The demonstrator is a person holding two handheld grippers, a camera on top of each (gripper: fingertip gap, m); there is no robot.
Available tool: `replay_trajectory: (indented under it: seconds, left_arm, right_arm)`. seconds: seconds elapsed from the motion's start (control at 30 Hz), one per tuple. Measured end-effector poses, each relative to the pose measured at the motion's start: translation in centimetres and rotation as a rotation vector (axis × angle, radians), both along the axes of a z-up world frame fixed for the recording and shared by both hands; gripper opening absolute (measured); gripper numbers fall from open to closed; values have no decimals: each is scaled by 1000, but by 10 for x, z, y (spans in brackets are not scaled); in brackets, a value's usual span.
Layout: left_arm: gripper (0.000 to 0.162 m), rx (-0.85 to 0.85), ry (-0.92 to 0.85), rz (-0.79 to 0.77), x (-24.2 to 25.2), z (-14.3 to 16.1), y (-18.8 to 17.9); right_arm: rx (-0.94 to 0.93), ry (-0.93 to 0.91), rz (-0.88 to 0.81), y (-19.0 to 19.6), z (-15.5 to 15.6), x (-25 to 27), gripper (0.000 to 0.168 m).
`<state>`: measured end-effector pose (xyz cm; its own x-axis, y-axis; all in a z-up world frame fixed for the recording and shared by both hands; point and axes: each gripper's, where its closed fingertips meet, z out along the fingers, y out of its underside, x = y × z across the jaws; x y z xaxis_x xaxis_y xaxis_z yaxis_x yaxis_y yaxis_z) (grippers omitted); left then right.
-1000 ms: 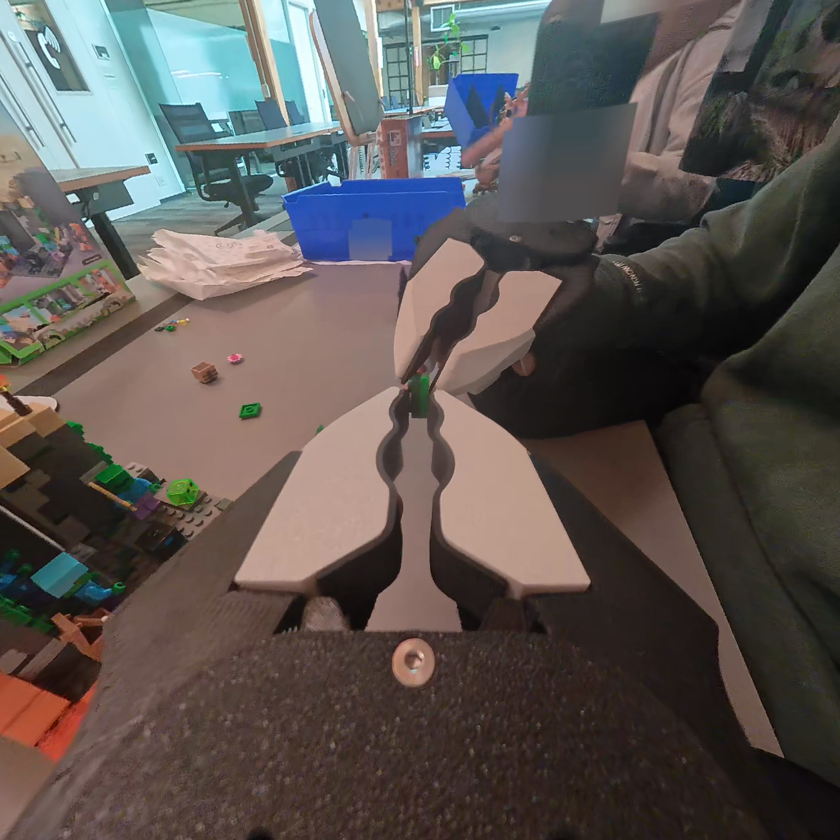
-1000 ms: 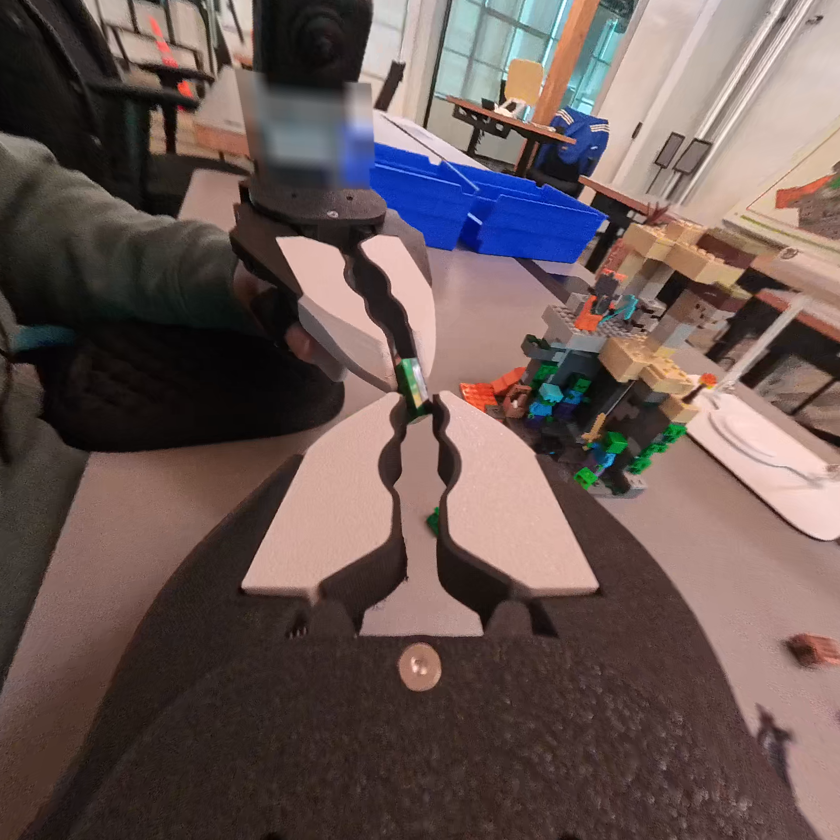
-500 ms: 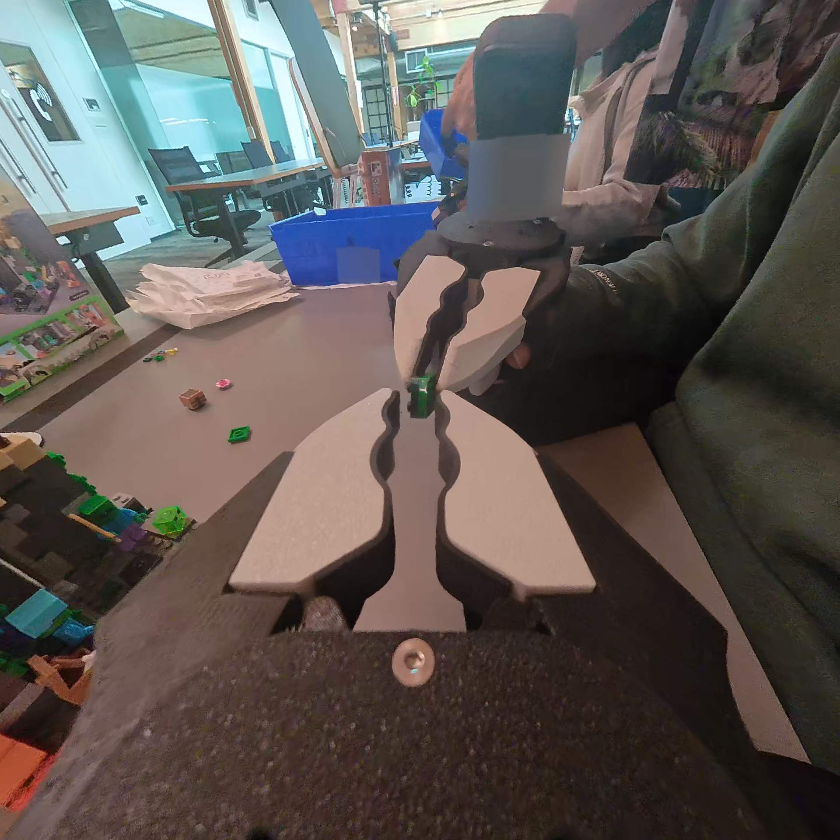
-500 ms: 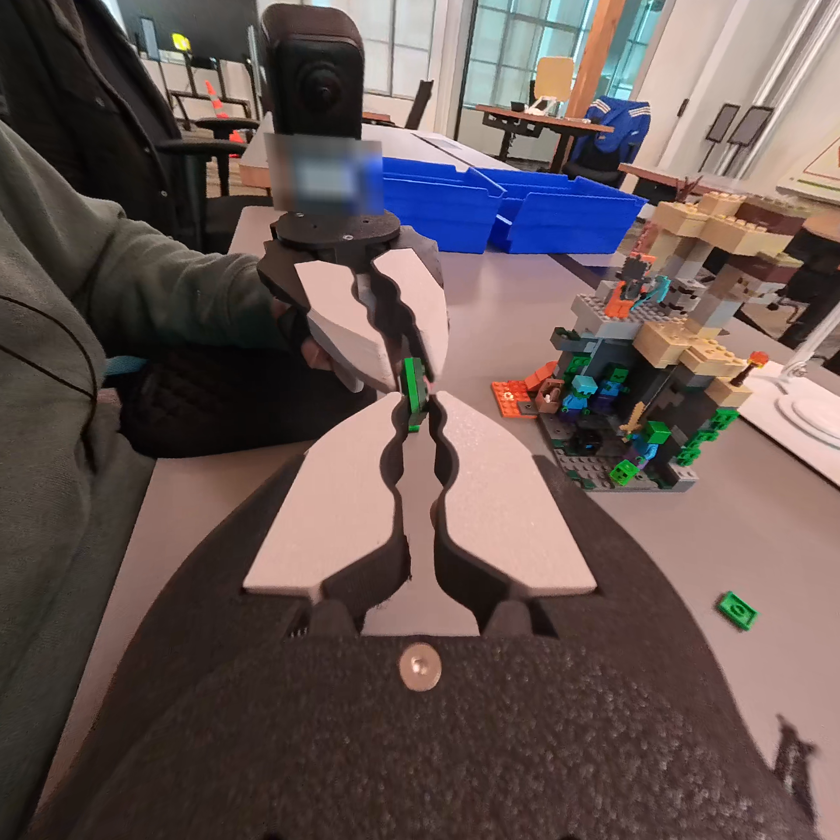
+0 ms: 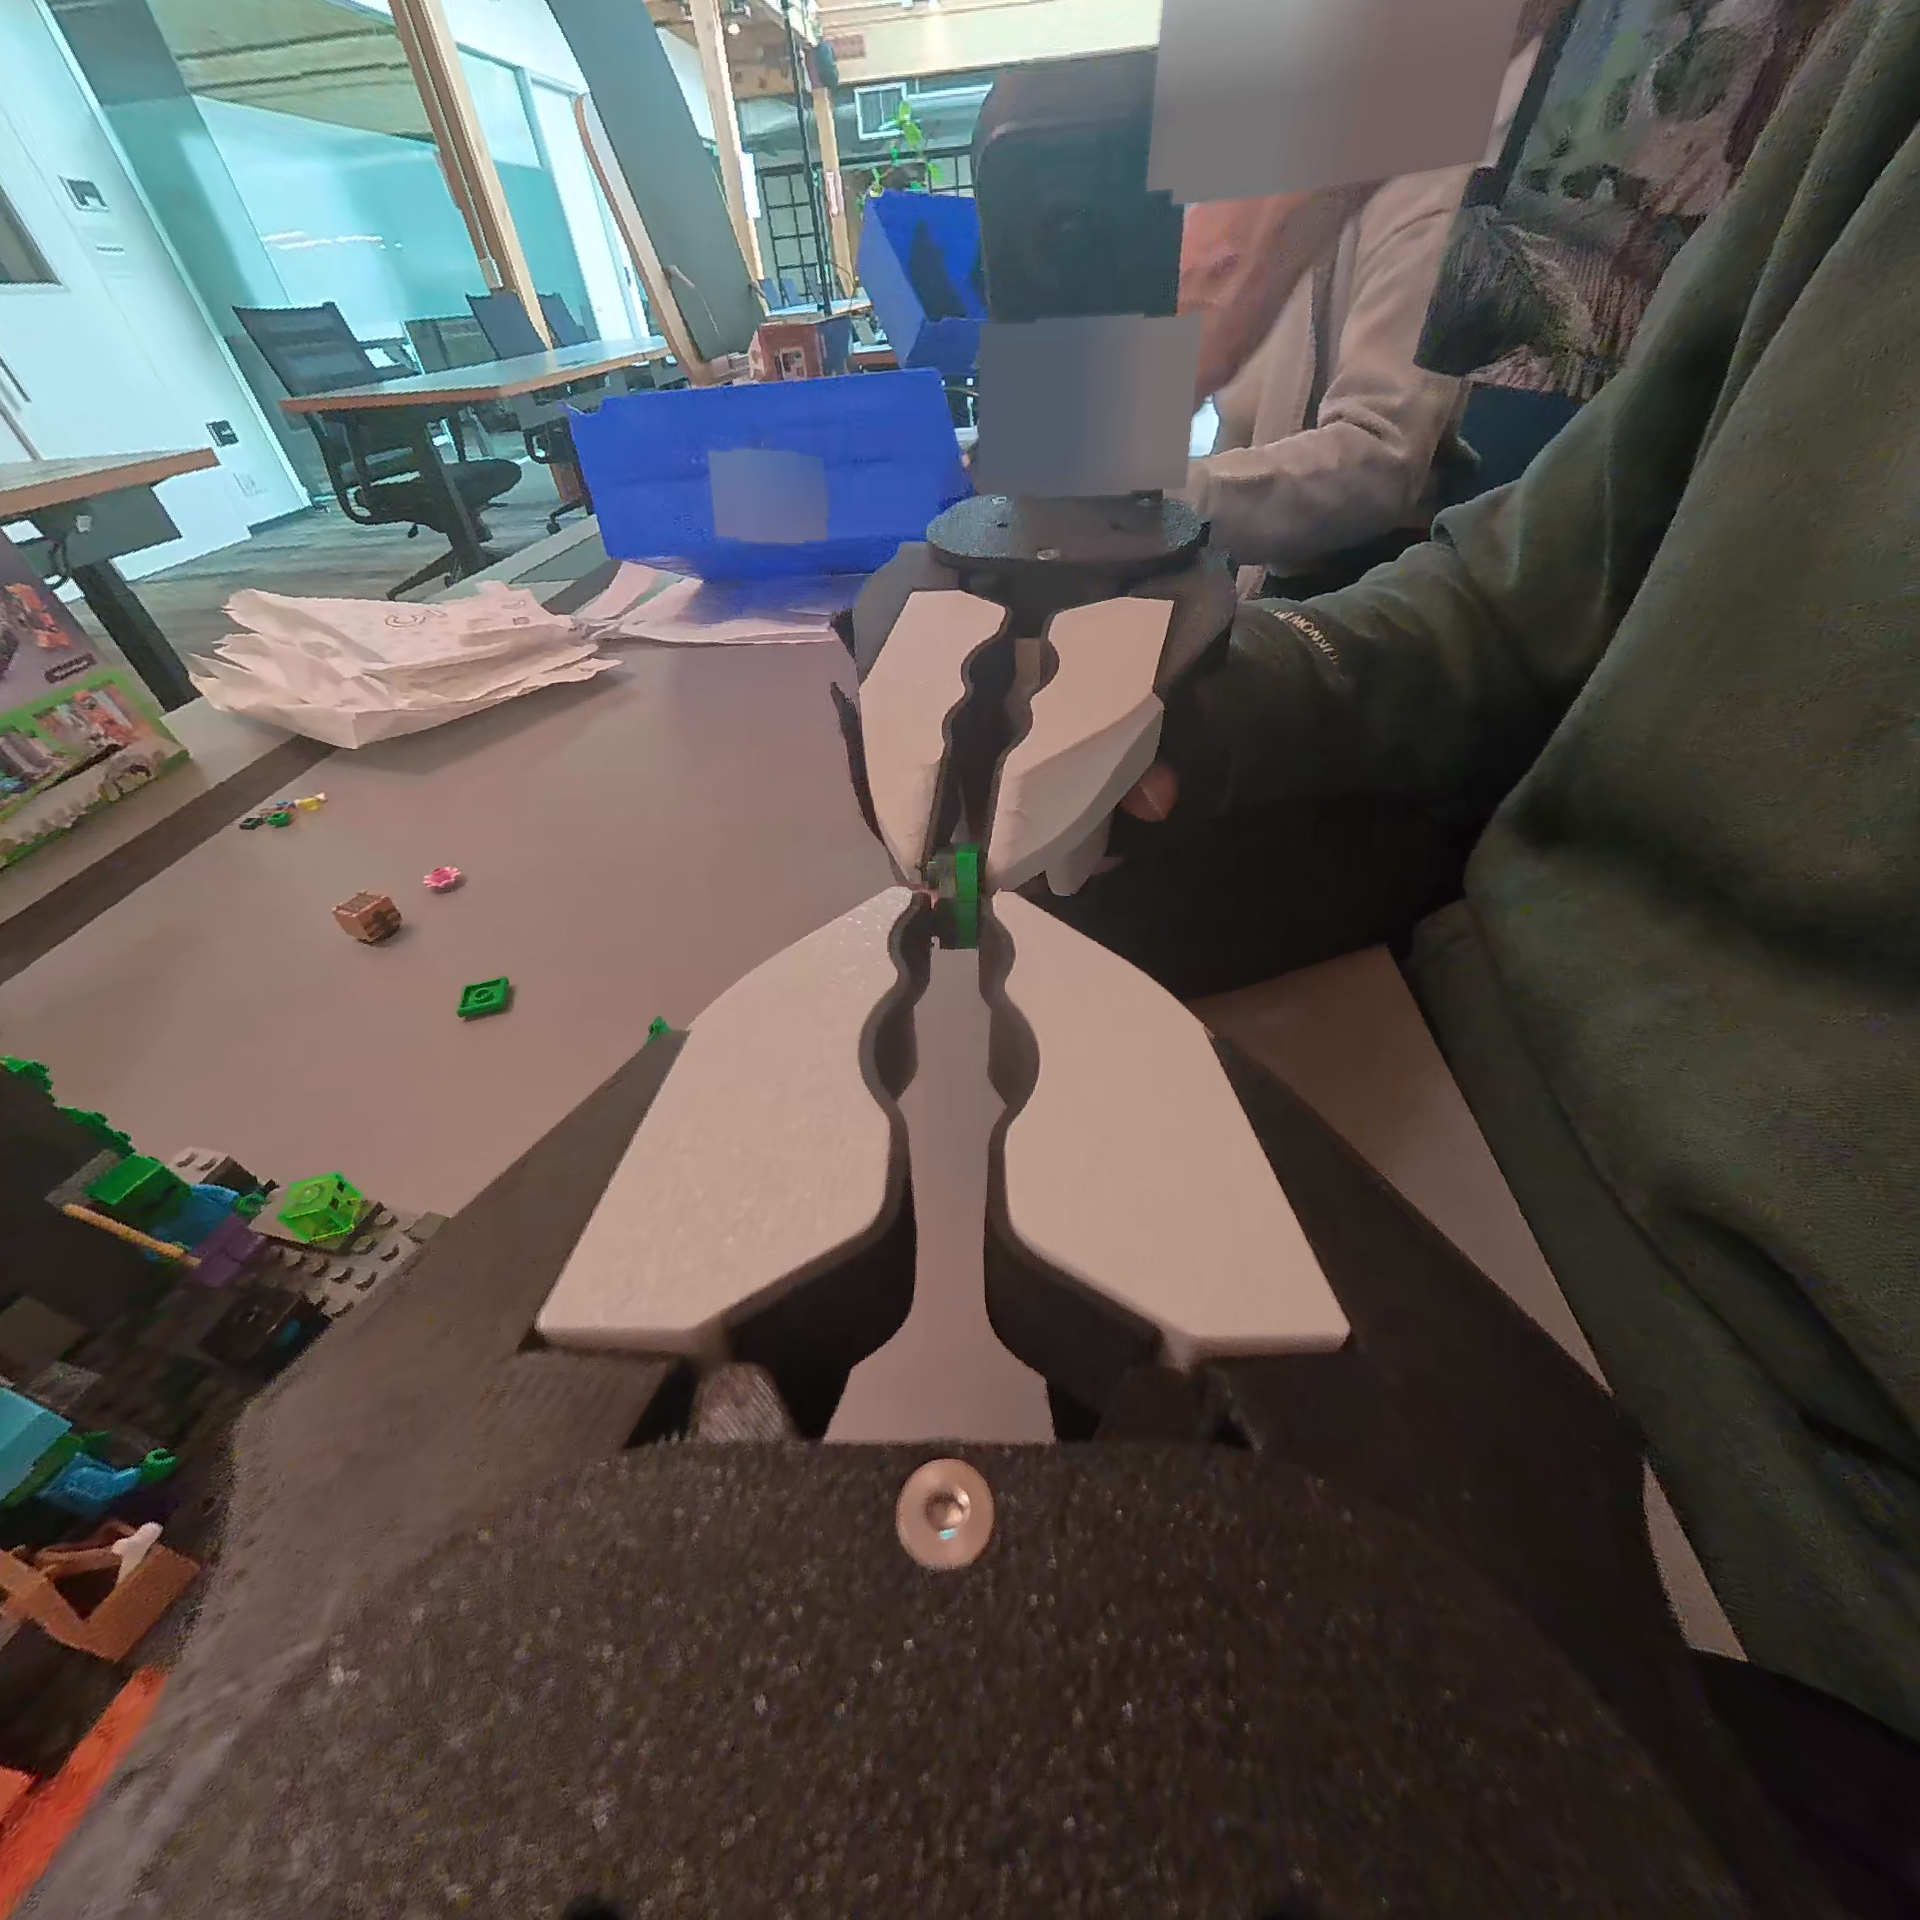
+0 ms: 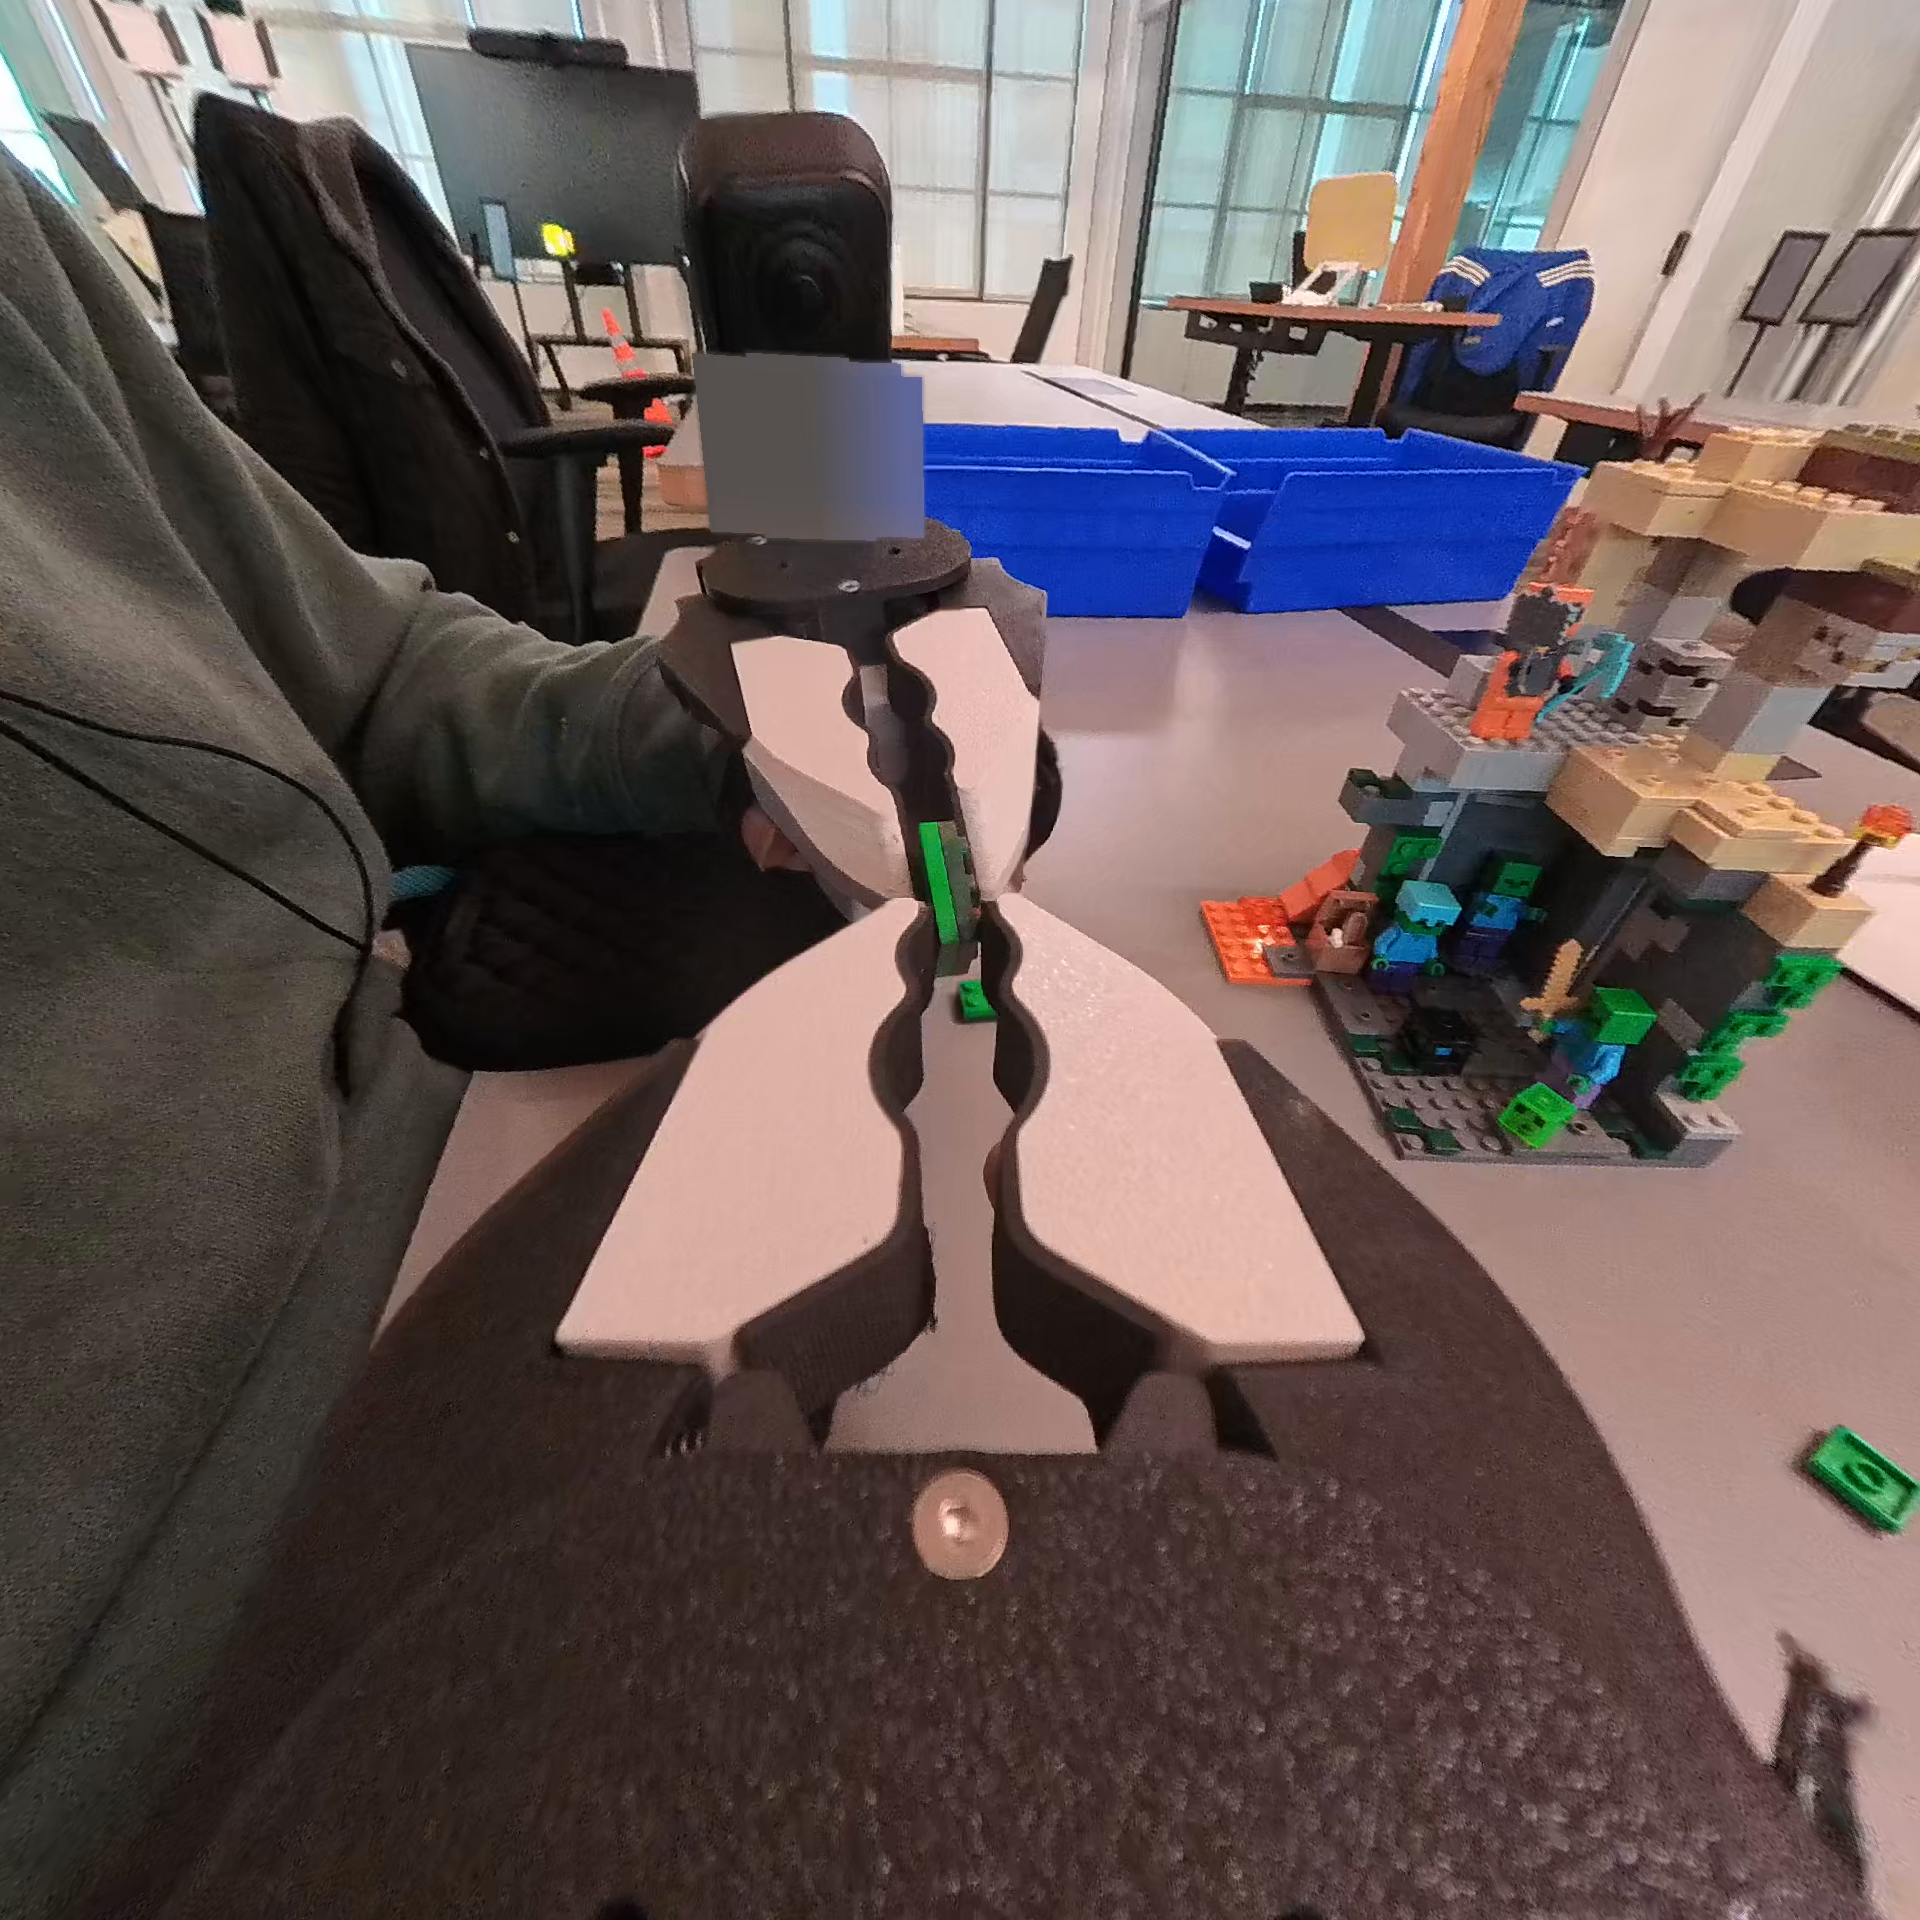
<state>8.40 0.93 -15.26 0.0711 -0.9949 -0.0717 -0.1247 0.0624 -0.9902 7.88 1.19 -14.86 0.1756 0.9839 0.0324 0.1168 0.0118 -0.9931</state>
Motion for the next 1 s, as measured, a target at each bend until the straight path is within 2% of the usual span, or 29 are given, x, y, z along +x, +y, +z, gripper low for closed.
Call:
replay_trajectory:
  seconds: [0.57, 0.83, 1.0]
  left_arm:
    - [8, -39, 27, 48, -1, -3, 8]
    - [8, 1, 13, 24, 1, -1, 2]
    - [13, 76, -13, 80, 1, 3, 7]
  right_arm:
    - [87, -33, -69, 8, -5, -1, 11]
    - [-85, -6, 23, 3, -4, 1, 8]
    - [-223, 62, 25, 8, 1, 3, 8]
